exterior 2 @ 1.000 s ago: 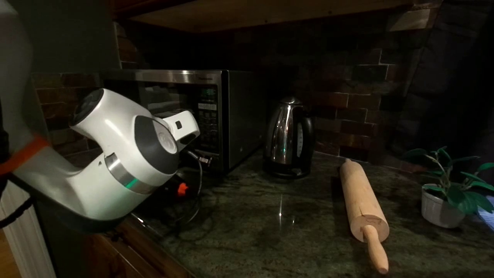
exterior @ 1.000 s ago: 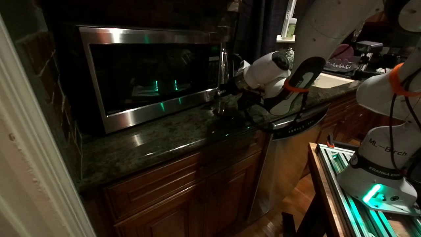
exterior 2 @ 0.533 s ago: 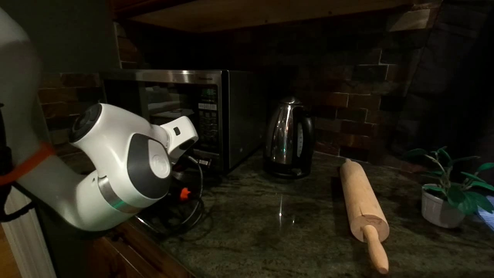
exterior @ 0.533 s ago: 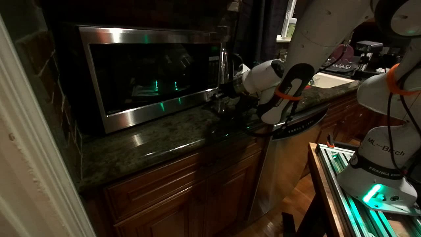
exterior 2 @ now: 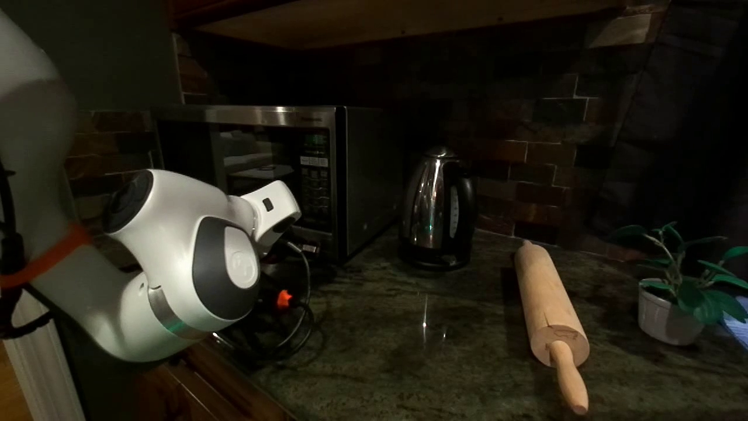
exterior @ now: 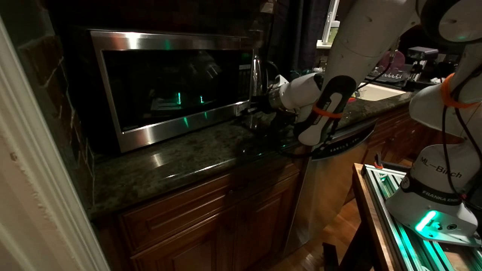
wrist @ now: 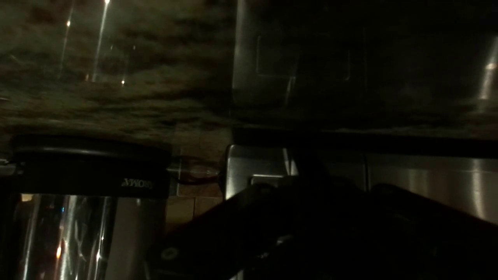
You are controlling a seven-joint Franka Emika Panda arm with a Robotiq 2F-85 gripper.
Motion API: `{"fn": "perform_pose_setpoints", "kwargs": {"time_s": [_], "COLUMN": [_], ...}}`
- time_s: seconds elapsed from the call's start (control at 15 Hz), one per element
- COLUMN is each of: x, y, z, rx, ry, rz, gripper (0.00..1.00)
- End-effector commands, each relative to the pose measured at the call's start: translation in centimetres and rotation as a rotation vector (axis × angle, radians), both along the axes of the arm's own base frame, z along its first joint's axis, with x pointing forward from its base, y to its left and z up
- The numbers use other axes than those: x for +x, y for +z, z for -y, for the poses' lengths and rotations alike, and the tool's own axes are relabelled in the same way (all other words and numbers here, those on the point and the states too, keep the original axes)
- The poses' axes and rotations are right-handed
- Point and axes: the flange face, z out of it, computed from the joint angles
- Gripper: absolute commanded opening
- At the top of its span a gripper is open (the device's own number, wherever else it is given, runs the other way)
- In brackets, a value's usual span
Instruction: Open the microwave door.
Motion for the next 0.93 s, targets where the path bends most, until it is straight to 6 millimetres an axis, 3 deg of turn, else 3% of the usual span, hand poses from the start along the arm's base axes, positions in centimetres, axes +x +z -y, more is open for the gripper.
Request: {"fn": "perform_pose_setpoints", "kwargs": {"time_s": [0.0,0.4,0.87], "x": [0.8,0.4,0.9], "y": [0.9,1.5,0.9], "z": [0.0,-0.3,0.9], "rx": [-0.024,-0.018,-0.074], "ry": [0.010,0.012,0.017], "rz": [0.049,0.049,0.084], "gripper": [0.00,0.00,0.00]}}
